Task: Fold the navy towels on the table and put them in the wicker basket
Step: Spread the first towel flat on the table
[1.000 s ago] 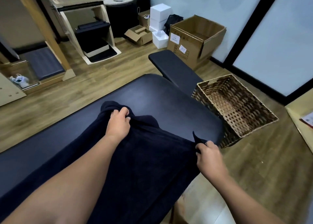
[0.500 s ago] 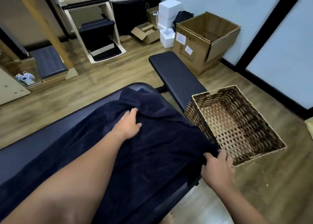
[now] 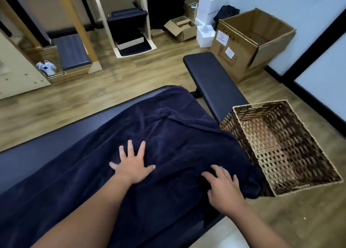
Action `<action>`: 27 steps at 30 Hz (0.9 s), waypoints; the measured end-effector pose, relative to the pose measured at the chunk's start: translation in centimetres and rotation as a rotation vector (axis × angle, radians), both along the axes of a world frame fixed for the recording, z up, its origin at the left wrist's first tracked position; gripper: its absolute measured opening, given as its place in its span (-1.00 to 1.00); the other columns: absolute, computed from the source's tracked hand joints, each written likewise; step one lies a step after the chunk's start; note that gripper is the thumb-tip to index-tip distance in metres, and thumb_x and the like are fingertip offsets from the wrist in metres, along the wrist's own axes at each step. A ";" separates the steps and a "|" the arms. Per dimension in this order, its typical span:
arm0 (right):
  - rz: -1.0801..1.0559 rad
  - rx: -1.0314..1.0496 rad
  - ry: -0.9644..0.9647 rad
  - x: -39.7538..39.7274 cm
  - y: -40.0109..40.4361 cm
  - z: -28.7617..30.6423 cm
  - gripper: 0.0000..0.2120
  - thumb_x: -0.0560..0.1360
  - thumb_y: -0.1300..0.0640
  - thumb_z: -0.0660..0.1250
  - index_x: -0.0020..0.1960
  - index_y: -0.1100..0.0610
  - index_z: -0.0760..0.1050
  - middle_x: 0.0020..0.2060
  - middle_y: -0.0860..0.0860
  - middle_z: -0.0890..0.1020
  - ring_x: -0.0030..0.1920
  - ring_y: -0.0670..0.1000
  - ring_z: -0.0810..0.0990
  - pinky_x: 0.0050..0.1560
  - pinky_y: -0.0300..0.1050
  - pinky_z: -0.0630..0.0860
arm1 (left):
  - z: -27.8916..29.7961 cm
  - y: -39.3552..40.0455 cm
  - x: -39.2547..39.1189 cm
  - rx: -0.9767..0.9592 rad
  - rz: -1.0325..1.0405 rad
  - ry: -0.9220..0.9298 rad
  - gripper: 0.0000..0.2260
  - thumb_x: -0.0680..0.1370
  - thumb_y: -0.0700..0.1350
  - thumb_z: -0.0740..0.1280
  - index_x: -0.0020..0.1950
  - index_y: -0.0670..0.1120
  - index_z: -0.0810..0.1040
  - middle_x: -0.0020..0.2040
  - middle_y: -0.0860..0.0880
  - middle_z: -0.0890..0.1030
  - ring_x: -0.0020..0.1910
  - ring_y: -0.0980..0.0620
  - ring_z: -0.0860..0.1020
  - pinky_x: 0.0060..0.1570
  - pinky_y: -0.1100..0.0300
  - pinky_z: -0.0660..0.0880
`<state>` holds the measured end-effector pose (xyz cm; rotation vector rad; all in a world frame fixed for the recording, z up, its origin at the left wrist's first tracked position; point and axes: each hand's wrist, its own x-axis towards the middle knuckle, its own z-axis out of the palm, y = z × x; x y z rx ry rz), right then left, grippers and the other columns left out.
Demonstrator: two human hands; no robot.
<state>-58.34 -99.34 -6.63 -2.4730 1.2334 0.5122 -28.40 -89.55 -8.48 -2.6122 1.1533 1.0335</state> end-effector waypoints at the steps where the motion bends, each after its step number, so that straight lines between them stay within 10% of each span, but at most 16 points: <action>1: -0.020 -0.022 0.029 0.0 0.3 -0.1 -0.42 0.57 0.11 0.18 0.54 -0.18 0.15 0.59 0.02 0.03 0.60 0.16 -0.05 0.49 0.41 0.06 | -0.2 0.1 0.6 -0.017 -0.010 0.003 -0.08 0.47 0.47 0.23 0.55 0.33 -0.36 0.58 0.02 -0.46 0.58 -0.21 -0.38 0.38 -0.57 -0.05; 6: 0.051 -0.163 0.042 -0.5 3.3 -0.3 -0.35 0.44 0.07 0.44 0.48 -0.03 0.31 0.48 0.15 0.30 0.52 0.27 0.22 0.39 0.41 0.30 | -0.1 -0.1 2.8 -0.108 -0.006 0.020 -0.14 0.52 0.36 0.30 0.61 0.27 -0.19 0.63 0.00 -0.33 0.60 -0.18 -0.30 0.40 -0.52 -0.11; 9: 0.175 -0.247 -0.143 -0.9 5.2 -0.4 -0.55 0.26 0.05 0.57 0.11 0.02 0.52 0.08 0.02 0.49 0.09 0.16 0.49 0.01 0.15 0.54 | 0.3 1.2 1.5 -0.281 -0.014 -0.066 -0.35 0.58 0.19 0.31 0.58 0.05 0.14 0.62 -0.14 0.02 0.60 -0.18 0.01 0.47 -0.34 0.10; 15: 0.403 -0.138 -0.086 -0.5 8.3 -1.0 -0.77 0.36 -0.11 0.50 -0.07 -0.05 0.57 -0.09 -0.07 0.48 -0.06 0.07 0.47 -0.14 0.02 0.44 | 1.5 7.6 -2.8 -0.544 -0.129 -0.108 -0.86 0.58 -0.03 0.29 -0.01 -0.08 0.42 0.02 -0.06 0.51 0.06 -0.14 0.50 0.04 -0.06 0.50; 18: 0.421 -0.104 -0.088 -0.3 8.6 -1.5 -0.72 0.44 -0.09 0.45 0.10 -0.03 0.55 0.03 -0.05 0.49 0.04 0.10 0.49 -0.02 0.04 0.45 | 2.3 11.9 -5.8 -0.472 -0.266 -0.095 -0.83 0.61 -0.02 0.23 -0.12 -0.05 0.33 -0.09 -0.05 0.57 -0.08 -0.14 0.57 -0.09 0.01 0.49; 27: 0.461 -0.231 -0.221 -1.8 10.8 -3.2 -0.80 0.31 0.10 0.60 -0.21 -0.02 0.58 -0.24 -0.08 0.48 -0.24 0.08 0.48 -0.32 -0.02 0.41 | 0.0 23.8 -14.7 -0.175 -0.436 -0.293 -0.77 0.25 0.00 0.49 -0.20 0.01 0.53 -0.24 0.00 0.52 -0.36 -0.05 0.56 -0.43 0.14 0.37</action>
